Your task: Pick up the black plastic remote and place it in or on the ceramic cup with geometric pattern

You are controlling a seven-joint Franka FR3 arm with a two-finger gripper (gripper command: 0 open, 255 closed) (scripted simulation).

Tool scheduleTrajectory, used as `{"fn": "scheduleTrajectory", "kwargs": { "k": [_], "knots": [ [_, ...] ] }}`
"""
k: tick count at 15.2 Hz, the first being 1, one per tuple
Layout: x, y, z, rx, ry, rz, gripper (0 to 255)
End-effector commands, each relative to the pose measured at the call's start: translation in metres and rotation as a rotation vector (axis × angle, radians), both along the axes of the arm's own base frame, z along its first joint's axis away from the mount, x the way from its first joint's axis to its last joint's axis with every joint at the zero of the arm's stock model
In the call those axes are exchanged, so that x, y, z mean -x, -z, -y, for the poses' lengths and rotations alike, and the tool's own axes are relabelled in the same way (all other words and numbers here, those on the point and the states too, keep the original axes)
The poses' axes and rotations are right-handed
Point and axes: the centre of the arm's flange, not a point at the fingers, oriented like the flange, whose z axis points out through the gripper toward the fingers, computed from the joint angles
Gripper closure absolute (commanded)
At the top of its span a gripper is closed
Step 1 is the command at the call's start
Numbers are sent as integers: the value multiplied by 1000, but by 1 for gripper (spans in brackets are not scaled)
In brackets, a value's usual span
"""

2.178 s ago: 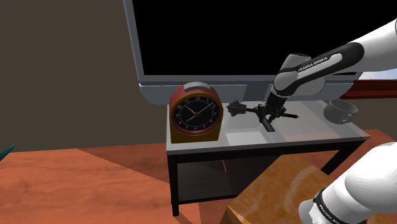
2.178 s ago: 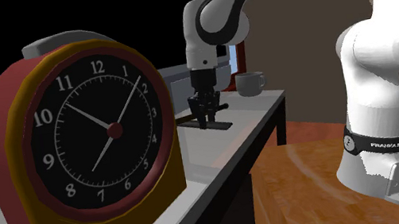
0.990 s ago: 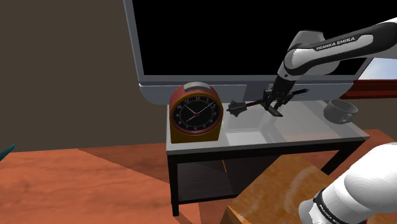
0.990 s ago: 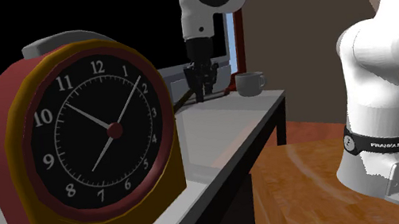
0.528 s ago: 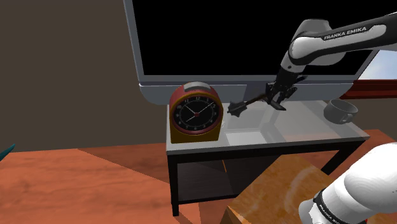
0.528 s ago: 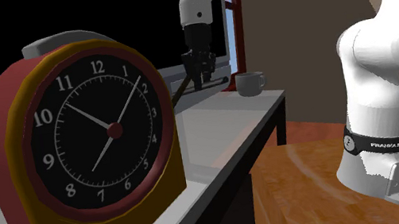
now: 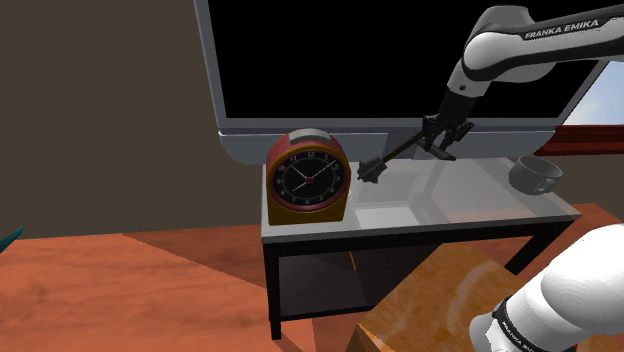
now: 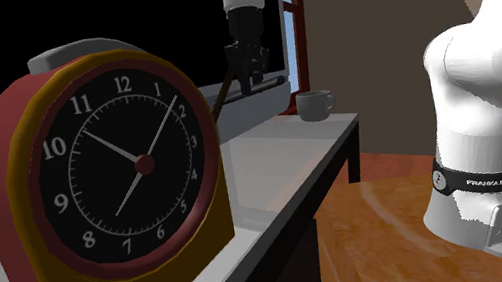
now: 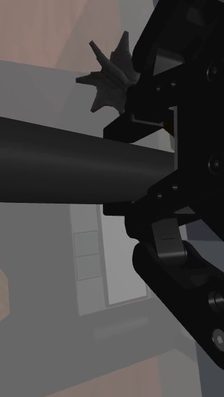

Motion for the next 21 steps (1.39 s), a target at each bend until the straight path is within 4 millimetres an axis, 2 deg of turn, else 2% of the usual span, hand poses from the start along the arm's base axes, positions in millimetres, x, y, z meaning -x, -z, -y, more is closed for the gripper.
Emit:
{"fn": "scheduleTrajectory", "kwargs": {
  "k": [1, 21],
  "knots": [
    [1, -9, 0, 0, 0, 0, 255],
    [155, -3, 215, 0, 0, 0, 255]
  ]
}}
